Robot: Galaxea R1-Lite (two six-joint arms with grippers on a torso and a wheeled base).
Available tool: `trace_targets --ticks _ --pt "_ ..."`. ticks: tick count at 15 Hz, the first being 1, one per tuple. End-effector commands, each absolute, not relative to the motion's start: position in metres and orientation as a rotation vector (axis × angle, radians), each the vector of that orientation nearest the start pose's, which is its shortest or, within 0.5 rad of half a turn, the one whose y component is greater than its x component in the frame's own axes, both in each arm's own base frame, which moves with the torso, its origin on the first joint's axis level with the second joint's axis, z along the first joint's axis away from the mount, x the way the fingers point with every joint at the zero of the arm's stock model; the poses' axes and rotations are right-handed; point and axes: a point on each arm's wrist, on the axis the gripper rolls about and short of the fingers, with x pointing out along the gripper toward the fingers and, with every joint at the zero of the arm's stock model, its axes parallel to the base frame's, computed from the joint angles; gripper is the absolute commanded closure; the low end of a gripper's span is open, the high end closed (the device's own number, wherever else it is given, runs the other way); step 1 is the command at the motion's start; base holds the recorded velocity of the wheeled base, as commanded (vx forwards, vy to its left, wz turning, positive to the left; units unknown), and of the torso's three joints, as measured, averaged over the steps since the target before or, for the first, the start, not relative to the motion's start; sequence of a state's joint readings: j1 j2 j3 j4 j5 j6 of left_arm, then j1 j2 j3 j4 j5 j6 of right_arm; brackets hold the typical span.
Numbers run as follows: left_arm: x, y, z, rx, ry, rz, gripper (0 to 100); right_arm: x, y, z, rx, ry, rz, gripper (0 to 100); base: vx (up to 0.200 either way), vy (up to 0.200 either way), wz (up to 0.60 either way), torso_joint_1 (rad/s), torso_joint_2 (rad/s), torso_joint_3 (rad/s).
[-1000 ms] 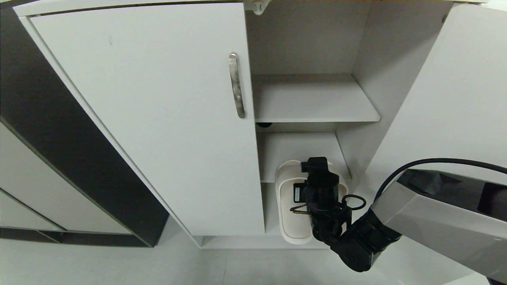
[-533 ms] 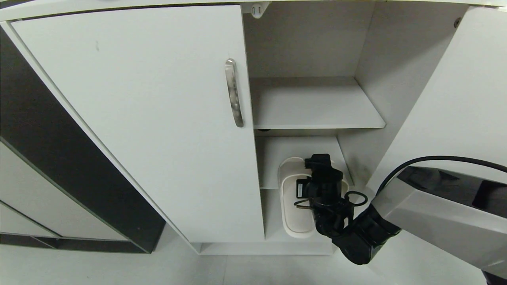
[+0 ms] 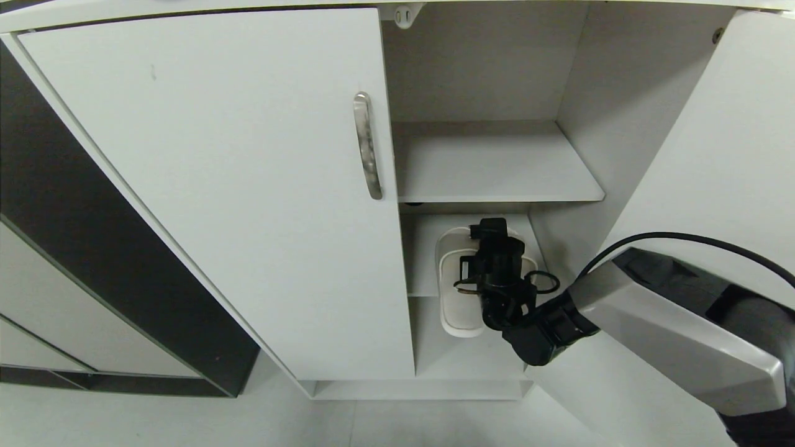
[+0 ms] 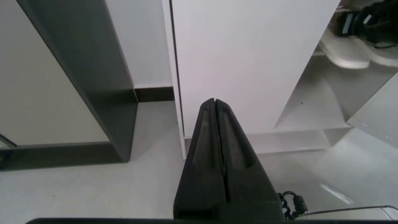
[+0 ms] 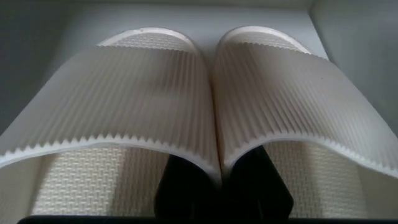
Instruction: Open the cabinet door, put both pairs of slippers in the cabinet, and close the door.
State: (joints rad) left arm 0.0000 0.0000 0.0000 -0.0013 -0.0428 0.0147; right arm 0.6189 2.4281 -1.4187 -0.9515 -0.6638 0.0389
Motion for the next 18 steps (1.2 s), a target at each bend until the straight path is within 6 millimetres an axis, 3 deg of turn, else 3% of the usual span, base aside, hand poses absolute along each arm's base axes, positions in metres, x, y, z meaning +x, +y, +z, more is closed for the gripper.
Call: trace_targets --ticks 1,6,14,15,18 --pt "-0.023 -0.001 0.076 0.014 0.0 -0.043 100 0.417 0.269 0.089 0.019 0.024 -0.057 100 0.0 0.0 0.0 0.0 0.0 0.0" --pt "-0.023 -0.001 0.076 0.014 0.0 -0.043 100 0.441 0.271 0.09 0.023 -0.003 -0.067 100 0.0 0.0 0.0 0.0 0.0 0.0" --pt "-0.023 -0.001 0.076 0.015 0.0 -0.043 100 0.454 0.271 0.095 0.005 -0.005 -0.048 100 0.0 0.0 0.0 0.0 0.0 0.0" --pt "-0.023 -0.001 0.076 0.015 0.0 -0.043 100 0.455 0.271 0.095 0.003 -0.003 -0.048 0 0.0 0.0 0.0 0.0 0.0 0.0" --pt "-0.023 -0.001 0.076 0.015 0.0 -0.043 100 0.452 0.272 0.093 0.0 0.005 -0.046 0 0.0 0.0 0.0 0.0 0.0 0.0"
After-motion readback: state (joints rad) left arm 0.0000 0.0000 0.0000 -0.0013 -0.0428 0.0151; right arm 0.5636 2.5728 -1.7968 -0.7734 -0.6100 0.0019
